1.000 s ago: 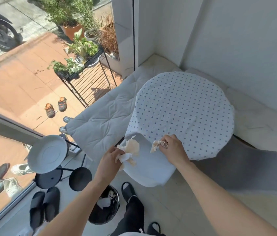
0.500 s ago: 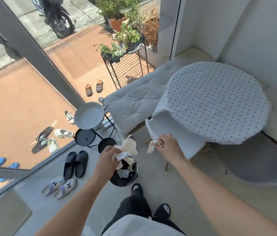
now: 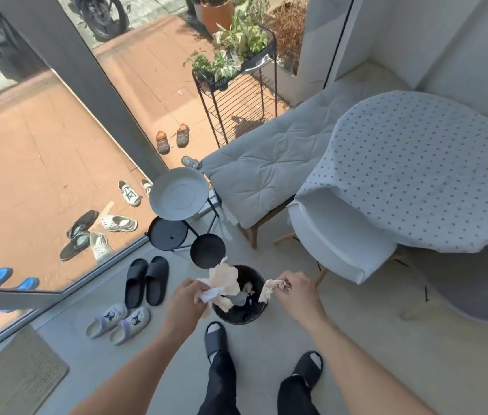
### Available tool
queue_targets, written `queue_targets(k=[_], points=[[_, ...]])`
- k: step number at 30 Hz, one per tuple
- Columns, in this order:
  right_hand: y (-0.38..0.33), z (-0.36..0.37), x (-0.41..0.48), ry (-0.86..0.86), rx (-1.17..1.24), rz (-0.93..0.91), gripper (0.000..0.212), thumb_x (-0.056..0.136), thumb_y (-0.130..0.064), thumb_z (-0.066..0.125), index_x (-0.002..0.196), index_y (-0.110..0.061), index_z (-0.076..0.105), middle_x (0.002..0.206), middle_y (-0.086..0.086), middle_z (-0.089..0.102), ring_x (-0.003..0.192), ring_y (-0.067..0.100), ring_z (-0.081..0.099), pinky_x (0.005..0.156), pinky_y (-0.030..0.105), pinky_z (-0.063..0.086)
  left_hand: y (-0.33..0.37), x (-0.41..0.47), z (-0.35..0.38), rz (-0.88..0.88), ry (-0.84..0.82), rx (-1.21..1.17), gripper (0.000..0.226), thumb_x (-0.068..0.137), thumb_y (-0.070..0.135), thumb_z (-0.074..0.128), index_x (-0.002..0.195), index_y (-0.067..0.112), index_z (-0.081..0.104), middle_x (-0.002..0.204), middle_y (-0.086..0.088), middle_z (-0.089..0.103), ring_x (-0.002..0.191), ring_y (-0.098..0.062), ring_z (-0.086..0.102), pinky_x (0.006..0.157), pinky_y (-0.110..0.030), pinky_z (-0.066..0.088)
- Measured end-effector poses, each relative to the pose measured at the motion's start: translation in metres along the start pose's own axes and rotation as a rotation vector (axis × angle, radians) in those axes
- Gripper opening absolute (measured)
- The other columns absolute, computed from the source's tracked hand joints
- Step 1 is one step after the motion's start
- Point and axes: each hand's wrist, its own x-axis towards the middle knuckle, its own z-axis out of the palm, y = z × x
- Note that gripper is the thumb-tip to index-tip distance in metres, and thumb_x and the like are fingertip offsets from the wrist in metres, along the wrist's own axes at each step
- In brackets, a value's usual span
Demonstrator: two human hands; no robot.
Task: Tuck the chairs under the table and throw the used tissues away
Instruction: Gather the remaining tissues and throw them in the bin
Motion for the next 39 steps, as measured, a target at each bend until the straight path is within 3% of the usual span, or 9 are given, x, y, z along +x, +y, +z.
queue_targets(k=[6, 12, 16, 21, 28, 31, 35, 37, 39], points=[[-0.005, 0.087, 0.017, -0.031, 0.026, 0.144, 0.006, 0.091, -0.026, 0.069, 0.095, -0.022, 0.067, 0.100, 0.002, 0.057, 0.088, 0.019, 0.056, 0.074, 0.029, 0.038, -0.069, 0.045, 0.013, -0.095, -0.111, 0.047, 0.032, 0.081, -0.002, 0.064, 0.101, 0.020, 0.076, 0.107, 0.002, 0.064, 0.092, -0.019, 0.062, 0.078, -0.030, 0.050], [0.011, 0.173, 0.048, -0.096, 0.058, 0.229, 0.013, 0.094, -0.027, 0.065, 0.103, -0.019, 0.068, 0.106, 0.004, 0.059, 0.088, 0.018, 0.053, 0.077, 0.026, 0.037, -0.127, 0.084, 0.060, -0.233, -0.162, 0.026, 0.030, 0.082, 0.003, 0.062, 0.101, 0.022, 0.074, 0.102, 0.002, 0.062, 0.079, -0.004, 0.054, 0.060, -0.017, 0.037], [0.039, 0.229, 0.078, -0.129, 0.105, 0.337, 0.018, 0.095, -0.033, 0.063, 0.109, -0.022, 0.068, 0.110, 0.004, 0.060, 0.096, 0.020, 0.058, 0.077, 0.030, 0.039, -0.172, 0.112, 0.109, -0.329, -0.184, -0.010, 0.024, 0.080, 0.012, 0.062, 0.093, 0.029, 0.073, 0.095, 0.001, 0.067, 0.076, -0.015, 0.063, 0.056, -0.029, 0.043], [0.091, 0.299, 0.125, -0.142, 0.110, 0.431, 0.020, 0.097, -0.034, 0.061, 0.111, -0.021, 0.065, 0.110, 0.004, 0.059, 0.095, 0.022, 0.053, 0.077, 0.032, 0.038, -0.221, 0.153, 0.186, -0.339, -0.192, -0.044, 0.024, 0.082, 0.011, 0.063, 0.093, 0.029, 0.074, 0.092, 0.000, 0.068, 0.075, -0.018, 0.064, 0.057, -0.030, 0.044], [0.151, 0.360, 0.162, -0.092, 0.069, 0.539, 0.018, 0.098, -0.031, 0.055, 0.112, -0.021, 0.060, 0.110, 0.004, 0.056, 0.090, 0.023, 0.050, 0.077, 0.038, 0.045, -0.252, 0.201, 0.260, -0.345, -0.214, -0.097, 0.022, 0.086, 0.007, 0.062, 0.095, 0.023, 0.074, 0.091, -0.005, 0.071, 0.062, -0.014, 0.062, 0.044, -0.015, 0.041], [0.164, 0.372, 0.175, -0.057, 0.106, 0.517, 0.025, 0.100, -0.031, 0.055, 0.122, -0.020, 0.058, 0.118, 0.010, 0.059, 0.103, 0.029, 0.058, 0.086, 0.040, 0.049, -0.254, 0.217, 0.278, -0.341, -0.297, -0.153, 0.026, 0.090, 0.014, 0.063, 0.110, 0.028, 0.071, 0.103, -0.004, 0.072, 0.073, -0.019, 0.067, 0.055, -0.022, 0.051], [0.164, 0.376, 0.181, -0.020, 0.178, 0.500, 0.059, 0.102, -0.037, 0.058, 0.152, -0.014, 0.037, 0.142, 0.016, 0.050, 0.127, 0.035, 0.053, 0.097, 0.039, 0.044, -0.259, 0.230, 0.287, -0.482, -0.461, -0.485, 0.061, 0.089, 0.019, 0.076, 0.144, 0.037, 0.054, 0.136, 0.003, 0.053, 0.111, -0.020, 0.063, 0.089, -0.039, 0.060], [0.161, 0.374, 0.180, -0.024, 0.185, 0.518, 0.065, 0.102, -0.042, 0.055, 0.156, -0.014, 0.032, 0.150, 0.015, 0.046, 0.133, 0.034, 0.050, 0.103, 0.040, 0.043, -0.255, 0.232, 0.284, -0.518, -0.442, -0.597, 0.059, 0.089, 0.014, 0.074, 0.141, 0.037, 0.056, 0.135, 0.002, 0.054, 0.113, -0.014, 0.061, 0.094, -0.043, 0.060], [0.159, 0.372, 0.176, -0.051, 0.180, 0.511, 0.065, 0.103, -0.041, 0.055, 0.157, -0.013, 0.031, 0.154, 0.015, 0.044, 0.137, 0.033, 0.049, 0.107, 0.042, 0.042, -0.255, 0.229, 0.275, -0.554, -0.398, -0.650, 0.045, 0.093, 0.013, 0.070, 0.130, 0.038, 0.062, 0.123, 0.006, 0.057, 0.102, -0.008, 0.063, 0.093, -0.040, 0.058]])
